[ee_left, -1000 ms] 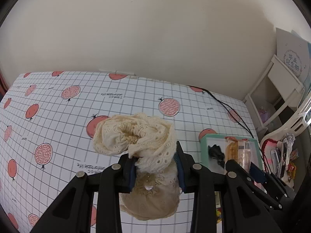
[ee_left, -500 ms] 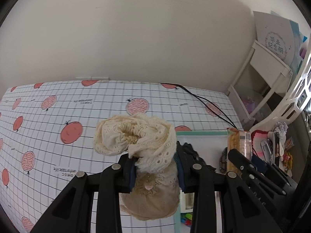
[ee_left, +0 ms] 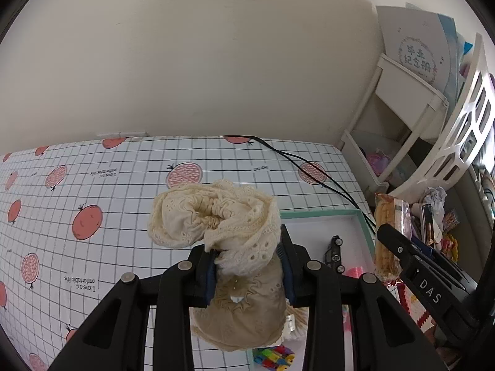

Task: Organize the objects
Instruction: 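Lift and carry the snack packet over the tray with the right tool while the left tool carries the scrunchie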

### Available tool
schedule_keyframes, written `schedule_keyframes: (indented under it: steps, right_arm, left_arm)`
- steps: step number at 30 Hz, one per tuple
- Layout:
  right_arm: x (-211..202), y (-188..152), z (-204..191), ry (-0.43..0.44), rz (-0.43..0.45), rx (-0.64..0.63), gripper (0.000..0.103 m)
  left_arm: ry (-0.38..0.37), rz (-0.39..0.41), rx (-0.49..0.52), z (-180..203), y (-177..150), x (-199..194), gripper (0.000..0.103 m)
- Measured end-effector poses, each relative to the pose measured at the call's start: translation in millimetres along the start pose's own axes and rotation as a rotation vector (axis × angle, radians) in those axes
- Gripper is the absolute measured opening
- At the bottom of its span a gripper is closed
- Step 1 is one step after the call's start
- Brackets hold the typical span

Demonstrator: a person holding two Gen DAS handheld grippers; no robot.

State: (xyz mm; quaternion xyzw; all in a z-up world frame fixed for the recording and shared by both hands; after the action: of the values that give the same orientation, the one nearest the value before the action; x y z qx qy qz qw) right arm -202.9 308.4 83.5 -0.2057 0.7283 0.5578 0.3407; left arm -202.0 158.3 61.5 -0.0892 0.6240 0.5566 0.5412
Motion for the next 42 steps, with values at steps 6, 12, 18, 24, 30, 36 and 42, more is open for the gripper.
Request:
schedule_keyframes:
  steps: [6,12,18,24,30,36,42]
  right_arm:
    - [4,13,12,-0.007,0.022,-0.013,0.038]
    - [17,14,22,-0.028,0.018,-0.018,0.038]
    - [31,11,33,-0.042,0.005,-0.02,0.038]
    - [46,3,33,-0.046,-0.021,-0.028,0.038]
    - [59,-3,37,-0.048,-0.042,-0.034,0.038]
    - [68,-8,44,-0.061,-0.064,-0.044,0.038]
    - [76,-17,47,-0.061,-0.086,-0.04,0.038]
  left_arm:
    - [-0.03,0.006,0.04,20,6,9,0.035]
    - [-0.071,-0.015,0.029,31,7,30,0.035]
    - [-0.076,-0.035,0.049,41,-2,53,0.036]
    - [-0.083,-0.052,0.058,48,-4,71,0.036]
    - [-0.096,-0.065,0.08,61,-7,86,0.036]
    - [-0.095,-0.092,0.094,66,-13,105,0.036]
    - [-0.089,-0.122,0.108,70,-19,120,0.036]
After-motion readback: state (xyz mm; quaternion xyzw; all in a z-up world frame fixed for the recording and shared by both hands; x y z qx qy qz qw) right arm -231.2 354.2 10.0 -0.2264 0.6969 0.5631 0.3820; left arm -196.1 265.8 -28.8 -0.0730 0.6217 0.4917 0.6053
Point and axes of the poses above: each gripper's, at about its wrist camera, not at the fingertips, and x roughly the way its jaws point, z to its right, y to its top, the point moved 10 cm from there along x, roughly the way its jaws point, and after that the axes turned 4 degrees about -x, right-handed, at the moved point
